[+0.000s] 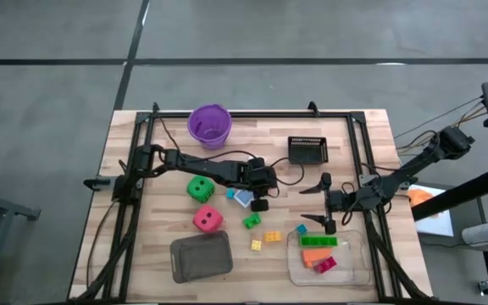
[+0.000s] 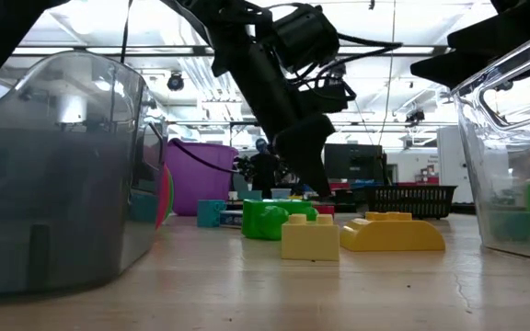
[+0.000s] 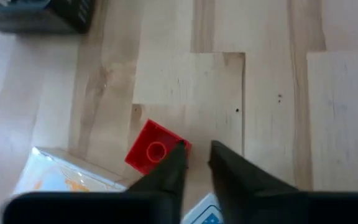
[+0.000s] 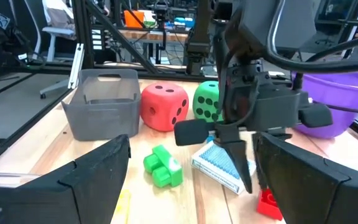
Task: Pick & Place Toys
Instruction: Put the small red game piece into the transparent bin
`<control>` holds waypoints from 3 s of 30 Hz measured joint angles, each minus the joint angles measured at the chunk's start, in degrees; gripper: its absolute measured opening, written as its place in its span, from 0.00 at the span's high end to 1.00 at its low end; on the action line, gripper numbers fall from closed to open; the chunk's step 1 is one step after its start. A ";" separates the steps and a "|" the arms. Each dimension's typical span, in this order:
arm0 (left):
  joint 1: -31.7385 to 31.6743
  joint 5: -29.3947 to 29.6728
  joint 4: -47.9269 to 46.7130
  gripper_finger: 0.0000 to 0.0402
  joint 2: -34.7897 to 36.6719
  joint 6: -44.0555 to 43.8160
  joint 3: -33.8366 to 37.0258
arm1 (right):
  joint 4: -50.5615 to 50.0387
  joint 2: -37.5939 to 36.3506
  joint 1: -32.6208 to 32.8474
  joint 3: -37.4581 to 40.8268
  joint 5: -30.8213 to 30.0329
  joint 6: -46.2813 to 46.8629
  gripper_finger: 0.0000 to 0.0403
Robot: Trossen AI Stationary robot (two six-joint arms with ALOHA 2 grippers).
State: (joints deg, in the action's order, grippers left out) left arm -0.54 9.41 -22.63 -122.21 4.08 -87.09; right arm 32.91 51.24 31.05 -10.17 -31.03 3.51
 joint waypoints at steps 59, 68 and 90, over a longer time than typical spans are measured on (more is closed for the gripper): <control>4.75 -0.39 -6.37 0.37 -0.94 4.91 -4.83 | 0.00 -0.02 -0.06 0.00 0.00 0.08 0.14; 1.32 -3.89 -6.53 0.37 -1.38 3.19 -3.46 | 0.00 -0.02 -0.05 0.00 0.00 0.17 0.14; 0.49 -6.54 -3.80 0.37 -4.98 3.28 -2.93 | -0.12 0.02 -0.07 -0.22 0.00 0.17 0.14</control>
State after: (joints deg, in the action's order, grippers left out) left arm -0.05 2.87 -26.44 -127.19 7.37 -90.02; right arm 32.79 51.27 30.98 -10.39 -31.03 3.68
